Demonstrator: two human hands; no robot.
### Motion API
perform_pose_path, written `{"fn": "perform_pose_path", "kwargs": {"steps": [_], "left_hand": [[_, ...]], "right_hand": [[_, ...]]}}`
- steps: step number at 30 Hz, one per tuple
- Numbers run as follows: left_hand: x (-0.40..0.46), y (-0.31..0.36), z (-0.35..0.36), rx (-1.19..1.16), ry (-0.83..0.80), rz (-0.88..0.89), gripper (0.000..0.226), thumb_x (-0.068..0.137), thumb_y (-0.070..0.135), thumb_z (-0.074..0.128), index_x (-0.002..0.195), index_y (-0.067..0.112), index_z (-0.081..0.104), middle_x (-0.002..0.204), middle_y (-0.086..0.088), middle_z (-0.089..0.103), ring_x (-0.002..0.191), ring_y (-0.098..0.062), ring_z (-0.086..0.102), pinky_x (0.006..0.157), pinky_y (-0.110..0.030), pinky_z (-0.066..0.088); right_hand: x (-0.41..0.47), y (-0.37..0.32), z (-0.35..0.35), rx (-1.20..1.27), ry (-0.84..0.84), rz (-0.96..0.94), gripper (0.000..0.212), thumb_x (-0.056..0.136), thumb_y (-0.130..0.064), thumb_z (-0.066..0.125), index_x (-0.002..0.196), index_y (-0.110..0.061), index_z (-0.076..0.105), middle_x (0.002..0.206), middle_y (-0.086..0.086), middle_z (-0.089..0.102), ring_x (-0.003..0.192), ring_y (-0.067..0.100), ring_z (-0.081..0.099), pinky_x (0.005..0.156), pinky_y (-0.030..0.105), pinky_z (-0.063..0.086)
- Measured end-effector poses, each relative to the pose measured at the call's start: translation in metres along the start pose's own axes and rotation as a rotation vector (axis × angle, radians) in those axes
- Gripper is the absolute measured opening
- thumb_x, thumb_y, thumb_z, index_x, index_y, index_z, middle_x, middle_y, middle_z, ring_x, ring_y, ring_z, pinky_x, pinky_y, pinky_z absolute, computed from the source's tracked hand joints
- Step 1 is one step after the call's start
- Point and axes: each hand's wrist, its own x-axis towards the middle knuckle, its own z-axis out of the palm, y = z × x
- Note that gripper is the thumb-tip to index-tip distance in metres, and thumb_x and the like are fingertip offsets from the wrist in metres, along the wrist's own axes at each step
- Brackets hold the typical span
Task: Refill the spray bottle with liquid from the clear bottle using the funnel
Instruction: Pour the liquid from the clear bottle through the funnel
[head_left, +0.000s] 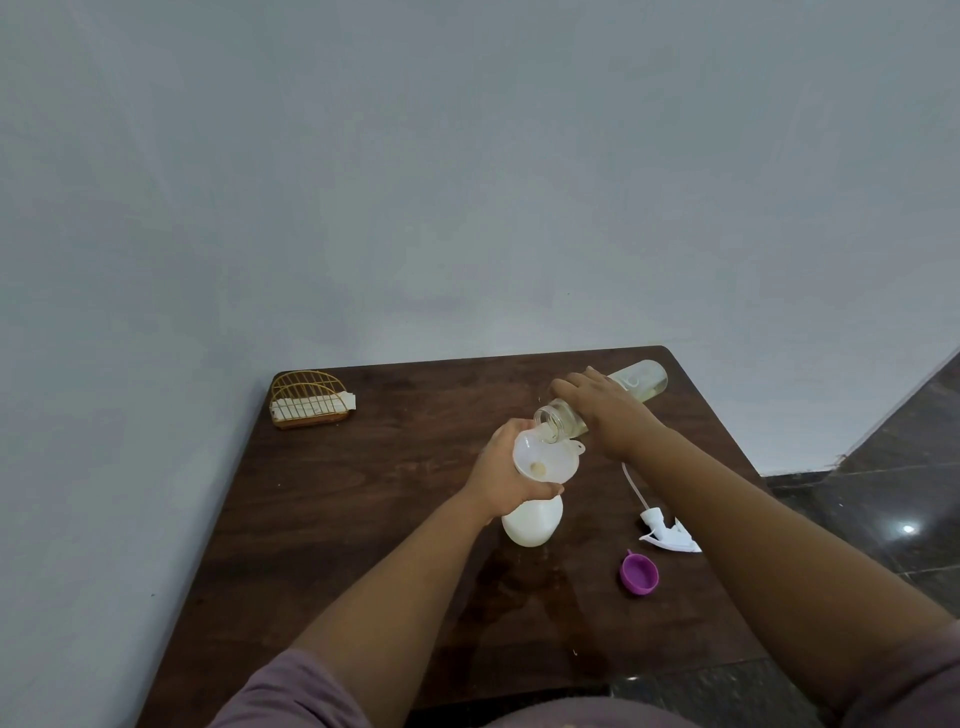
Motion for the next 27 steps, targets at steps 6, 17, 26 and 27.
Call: {"fn": "perform_pose_path", "kwargs": {"steps": [6, 17, 26, 27], "left_hand": [[0.0005, -0.0002, -0.0005, 0.007, 0.0, -0.007, 0.079, 0.061, 0.029, 0.09, 0.126, 0.03, 0.046, 0.124, 0.008, 0.053, 0.109, -0.015, 0.053, 0.09, -0.037, 0.053], [0.002, 0.0015, -0.0017, 0.012, -0.019, -0.016, 0.079, 0.062, 0.029, 0.09, 0.127, 0.029, 0.045, 0.124, 0.007, 0.052, 0.11, -0.016, 0.052, 0.092, -0.039, 0.053], [0.0019, -0.0011, -0.0007, 0.028, -0.012, -0.011, 0.078, 0.06, 0.032, 0.09, 0.124, 0.031, 0.045, 0.122, 0.008, 0.052, 0.109, -0.015, 0.053, 0.09, -0.039, 0.053], [0.0019, -0.0012, -0.0006, 0.029, -0.011, -0.013, 0.078, 0.06, 0.032, 0.09, 0.124, 0.032, 0.045, 0.122, 0.009, 0.052, 0.108, -0.015, 0.052, 0.09, -0.039, 0.054]], "right_hand": [[-0.0002, -0.0005, -0.0011, 0.008, 0.003, 0.0, 0.058, 0.073, -0.006, 0.069, 0.125, -0.017, 0.047, 0.118, 0.004, 0.054, 0.113, 0.026, 0.048, 0.105, 0.044, 0.037], [-0.0002, -0.0024, -0.0011, 0.02, 0.015, 0.008, 0.059, 0.069, -0.012, 0.077, 0.121, -0.02, 0.048, 0.115, 0.001, 0.055, 0.109, 0.023, 0.047, 0.099, 0.041, 0.042], [0.0008, -0.0013, -0.0009, 0.012, -0.002, 0.008, 0.057, 0.07, -0.011, 0.074, 0.12, -0.021, 0.048, 0.114, 0.001, 0.055, 0.111, 0.025, 0.049, 0.104, 0.045, 0.038], [0.0012, -0.0014, -0.0013, 0.011, 0.001, 0.007, 0.056, 0.07, -0.01, 0.073, 0.12, -0.02, 0.048, 0.113, 0.001, 0.055, 0.11, 0.025, 0.049, 0.103, 0.044, 0.039]]}}
